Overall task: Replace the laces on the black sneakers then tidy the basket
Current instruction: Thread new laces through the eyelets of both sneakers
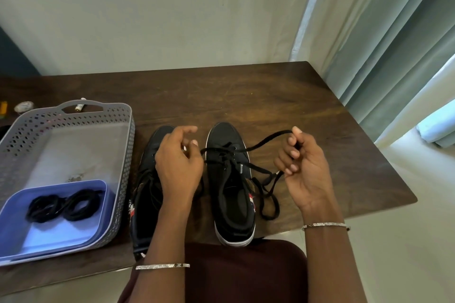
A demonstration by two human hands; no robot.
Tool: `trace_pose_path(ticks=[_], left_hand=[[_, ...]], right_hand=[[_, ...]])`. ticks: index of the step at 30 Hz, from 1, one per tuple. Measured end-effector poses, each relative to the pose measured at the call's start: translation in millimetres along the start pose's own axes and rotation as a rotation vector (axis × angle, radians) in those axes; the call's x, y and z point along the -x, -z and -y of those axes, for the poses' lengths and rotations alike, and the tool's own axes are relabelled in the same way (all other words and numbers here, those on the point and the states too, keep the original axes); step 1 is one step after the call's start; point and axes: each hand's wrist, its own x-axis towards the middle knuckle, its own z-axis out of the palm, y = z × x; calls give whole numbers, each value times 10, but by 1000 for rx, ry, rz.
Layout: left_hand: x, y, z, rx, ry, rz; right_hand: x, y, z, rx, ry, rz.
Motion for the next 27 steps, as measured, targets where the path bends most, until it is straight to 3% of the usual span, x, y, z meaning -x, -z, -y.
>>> trace_pose_path(ticks=[4,7,10,14,17,23,27], left_hand=[[27,-37,-143,183,-280,258],[77,-110,-208,308,-271,461],[92,-128,-210,360,-221,499],[51,-110,-151,347,-199,410],[10,-82,-110,238,-192,191],[-55,35,29,148,-78,-245],[-72,21,104,84,-35,-330]], right_hand=[[3,-109,-77,161,-116,117],[21,-208,-132,296,-166,206],[28,-264,-160,355,-183,249],[19,-242,-171,367,-222,269],[5,-181,-144,321,-218,246],[-13,-12,-58,277,-134,57],[-31,48,-71,298,-67,-65]])
